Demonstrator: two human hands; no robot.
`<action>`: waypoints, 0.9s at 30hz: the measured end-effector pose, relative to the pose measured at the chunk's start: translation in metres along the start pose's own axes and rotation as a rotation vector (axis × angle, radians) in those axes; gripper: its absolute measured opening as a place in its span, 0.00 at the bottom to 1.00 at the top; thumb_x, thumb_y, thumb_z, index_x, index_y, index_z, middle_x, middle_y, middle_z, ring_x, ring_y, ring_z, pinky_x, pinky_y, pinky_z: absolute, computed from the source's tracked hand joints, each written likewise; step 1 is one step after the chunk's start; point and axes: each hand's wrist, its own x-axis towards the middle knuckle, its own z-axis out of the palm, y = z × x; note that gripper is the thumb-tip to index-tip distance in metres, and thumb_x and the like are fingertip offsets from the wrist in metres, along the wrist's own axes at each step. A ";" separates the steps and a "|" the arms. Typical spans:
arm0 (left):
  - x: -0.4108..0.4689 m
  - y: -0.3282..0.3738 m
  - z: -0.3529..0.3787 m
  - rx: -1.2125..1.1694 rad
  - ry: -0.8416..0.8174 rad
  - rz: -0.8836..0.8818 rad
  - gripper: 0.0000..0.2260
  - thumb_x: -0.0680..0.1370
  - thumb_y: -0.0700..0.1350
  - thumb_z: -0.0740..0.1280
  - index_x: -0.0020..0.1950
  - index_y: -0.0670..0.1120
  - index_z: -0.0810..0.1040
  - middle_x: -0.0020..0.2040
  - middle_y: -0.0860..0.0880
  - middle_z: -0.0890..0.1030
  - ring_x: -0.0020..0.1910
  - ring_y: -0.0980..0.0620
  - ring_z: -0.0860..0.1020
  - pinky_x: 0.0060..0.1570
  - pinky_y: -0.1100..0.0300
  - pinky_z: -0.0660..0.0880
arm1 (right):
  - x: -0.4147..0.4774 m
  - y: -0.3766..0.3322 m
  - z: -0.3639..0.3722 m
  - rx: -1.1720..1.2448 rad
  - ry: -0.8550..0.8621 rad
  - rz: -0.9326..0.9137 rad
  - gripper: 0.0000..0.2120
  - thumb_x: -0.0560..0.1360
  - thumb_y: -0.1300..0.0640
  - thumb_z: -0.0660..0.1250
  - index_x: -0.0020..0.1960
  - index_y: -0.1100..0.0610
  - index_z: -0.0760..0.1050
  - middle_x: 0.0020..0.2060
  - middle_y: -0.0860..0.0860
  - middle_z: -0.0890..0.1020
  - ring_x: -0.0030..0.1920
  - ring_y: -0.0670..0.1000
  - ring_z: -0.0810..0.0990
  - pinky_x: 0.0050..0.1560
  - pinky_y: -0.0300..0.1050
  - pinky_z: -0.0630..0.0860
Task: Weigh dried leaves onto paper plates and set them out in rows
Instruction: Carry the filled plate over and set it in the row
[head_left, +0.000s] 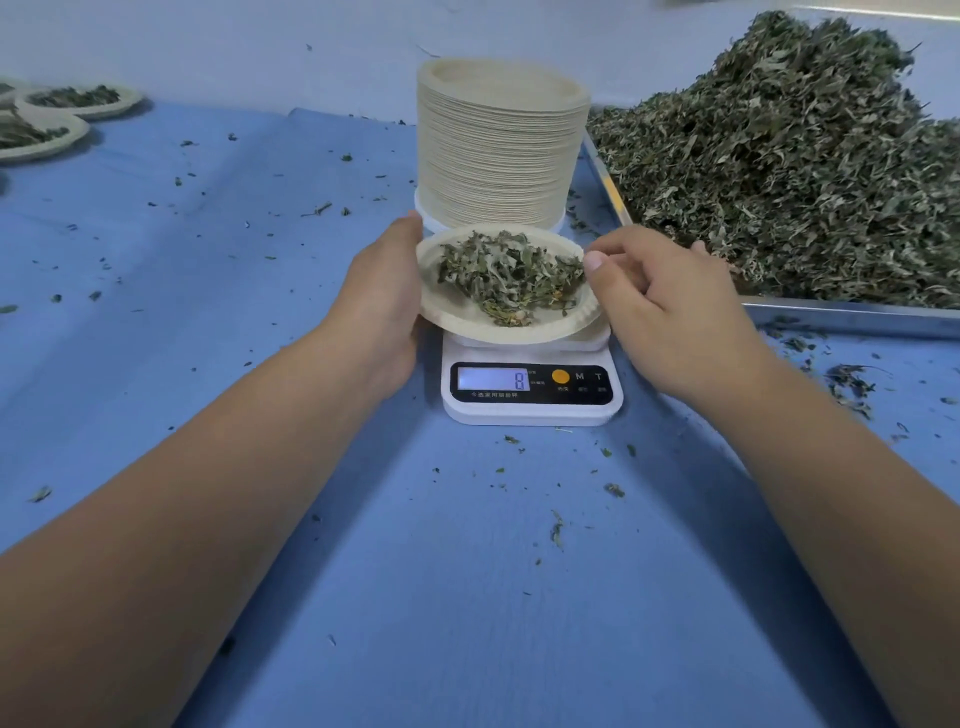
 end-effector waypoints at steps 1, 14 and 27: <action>-0.001 0.004 -0.004 -0.038 0.041 -0.009 0.12 0.85 0.47 0.61 0.42 0.49 0.76 0.29 0.55 0.82 0.30 0.55 0.82 0.43 0.58 0.80 | -0.001 -0.008 0.002 0.026 -0.007 -0.013 0.11 0.83 0.44 0.59 0.55 0.48 0.78 0.37 0.34 0.81 0.47 0.38 0.79 0.77 0.64 0.54; -0.077 0.067 -0.211 -0.140 0.619 0.086 0.14 0.83 0.40 0.59 0.63 0.45 0.82 0.55 0.42 0.86 0.51 0.44 0.86 0.57 0.42 0.82 | -0.027 -0.187 0.104 0.031 -0.511 -0.463 0.20 0.72 0.30 0.66 0.57 0.39 0.77 0.52 0.34 0.81 0.52 0.42 0.78 0.79 0.64 0.45; -0.191 0.065 -0.399 -0.069 1.203 0.142 0.08 0.77 0.39 0.61 0.40 0.46 0.75 0.38 0.46 0.75 0.37 0.46 0.72 0.35 0.54 0.67 | -0.073 -0.370 0.241 0.159 -0.678 -0.726 0.21 0.70 0.30 0.70 0.53 0.44 0.81 0.50 0.42 0.83 0.52 0.50 0.79 0.64 0.58 0.72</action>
